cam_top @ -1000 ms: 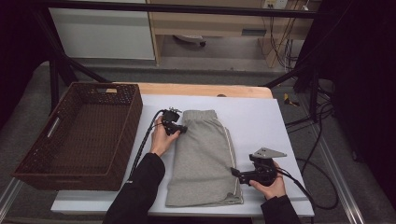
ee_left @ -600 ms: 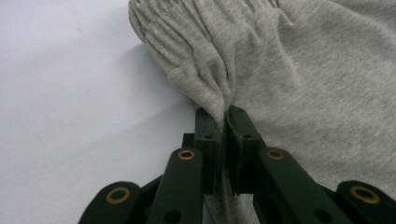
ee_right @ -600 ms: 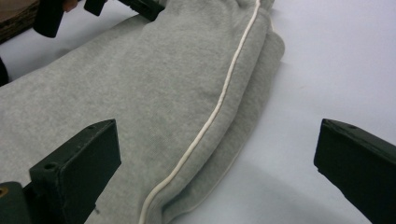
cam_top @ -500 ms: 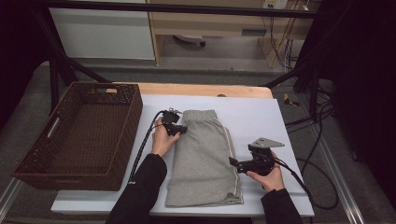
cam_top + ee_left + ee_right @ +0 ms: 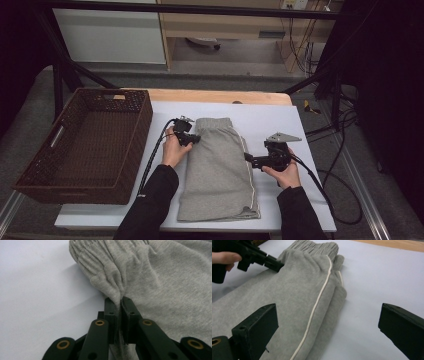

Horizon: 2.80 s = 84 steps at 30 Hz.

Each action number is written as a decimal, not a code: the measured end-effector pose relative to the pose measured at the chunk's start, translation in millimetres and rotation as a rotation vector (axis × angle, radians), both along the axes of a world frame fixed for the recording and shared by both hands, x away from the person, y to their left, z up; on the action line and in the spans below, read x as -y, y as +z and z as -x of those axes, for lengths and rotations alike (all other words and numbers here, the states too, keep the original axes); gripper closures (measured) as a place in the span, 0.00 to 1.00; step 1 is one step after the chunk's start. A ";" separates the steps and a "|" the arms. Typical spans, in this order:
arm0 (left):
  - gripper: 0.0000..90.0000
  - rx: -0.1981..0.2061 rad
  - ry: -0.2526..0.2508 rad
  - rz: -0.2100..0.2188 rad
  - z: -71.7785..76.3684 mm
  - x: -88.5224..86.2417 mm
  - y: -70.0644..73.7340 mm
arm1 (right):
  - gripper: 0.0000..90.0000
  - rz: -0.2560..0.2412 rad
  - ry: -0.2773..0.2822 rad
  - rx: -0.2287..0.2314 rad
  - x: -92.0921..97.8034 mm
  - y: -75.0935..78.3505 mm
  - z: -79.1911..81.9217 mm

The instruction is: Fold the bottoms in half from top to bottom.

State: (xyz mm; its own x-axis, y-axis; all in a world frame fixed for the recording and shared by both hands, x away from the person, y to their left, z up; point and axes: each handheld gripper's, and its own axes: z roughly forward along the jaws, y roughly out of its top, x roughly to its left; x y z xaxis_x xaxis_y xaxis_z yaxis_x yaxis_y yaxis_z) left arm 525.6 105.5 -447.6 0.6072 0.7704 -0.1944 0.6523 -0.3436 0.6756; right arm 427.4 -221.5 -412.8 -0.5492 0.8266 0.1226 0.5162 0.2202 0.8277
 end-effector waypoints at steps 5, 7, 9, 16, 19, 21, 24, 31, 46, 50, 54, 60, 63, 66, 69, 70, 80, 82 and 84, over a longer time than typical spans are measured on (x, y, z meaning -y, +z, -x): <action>0.93 0.002 -0.001 0.001 -0.1 -0.1 -0.2 | 0.04 0.008 -0.014 -0.003 -2.1 4.3 -16.2; 0.93 0.002 -0.001 0.001 -0.2 -0.2 -0.2 | 0.04 0.012 -0.018 -0.006 -4.0 6.1 -22.3; 0.93 0.002 -0.002 0.003 -0.2 -0.4 -0.3 | 0.04 0.017 -0.022 -0.009 -6.5 7.5 -29.1; 0.93 0.005 -0.005 0.001 -0.1 -0.4 -0.4 | 0.08 0.035 -0.029 -0.040 -18.3 4.8 -52.8; 0.93 0.004 -0.005 0.003 -0.2 -0.7 -0.5 | 0.10 0.050 -0.031 -0.057 -23.8 2.3 -61.8; 0.93 0.004 -0.005 0.002 -0.1 -0.5 -0.4 | 0.14 0.051 -0.026 -0.062 -27.0 0.6 -67.3; 0.93 0.005 -0.006 0.001 -0.1 -0.5 -0.4 | 0.19 0.053 -0.012 -0.079 -30.6 -3.7 -75.0; 0.93 0.004 -0.005 0.001 0.0 -0.5 -0.4 | 0.31 0.078 0.001 -0.125 -32.4 -17.6 -87.0; 0.93 0.012 -0.009 -0.002 0.6 -0.4 -0.6 | 0.61 0.083 0.061 -0.220 -34.3 -31.6 -96.2; 0.93 0.014 -0.008 0.002 0.7 -1.0 -1.1 | 0.64 0.089 0.067 -0.212 -36.7 -33.5 -94.5; 0.93 0.013 -0.008 0.002 0.6 -1.0 -1.0 | 0.68 0.095 0.071 -0.215 -39.4 -33.4 -92.1; 0.93 0.011 -0.013 0.003 0.3 -1.5 -0.8 | 0.81 0.071 0.078 -0.247 -40.7 -32.8 -91.9; 0.93 0.008 -0.006 0.007 0.0 -1.1 -0.5 | 0.84 0.067 0.081 -0.259 -41.1 -32.3 -92.9; 0.94 -0.003 -0.002 0.011 -0.6 -1.3 0.2 | 0.86 0.063 0.074 -0.276 -41.6 -31.4 -93.5; 0.96 -0.010 0.000 0.011 -1.0 -1.1 1.6 | 0.87 0.073 0.074 -0.273 -42.5 -29.6 -93.6; 0.97 -0.014 -0.001 0.011 -1.0 -1.2 2.9 | 0.87 0.072 0.075 -0.271 -42.1 -29.3 -93.8; 0.97 0.024 -0.019 0.029 3.0 -3.8 24.3 | 0.87 0.043 0.071 -0.235 -37.5 -15.5 -88.6; 0.97 0.029 -0.023 0.025 3.5 -3.8 27.1 | 0.87 0.038 0.075 -0.227 -36.4 -12.5 -87.4; 0.98 0.030 -0.028 0.023 3.1 -4.2 29.9 | 0.87 0.032 0.074 -0.223 -35.7 -9.9 -86.3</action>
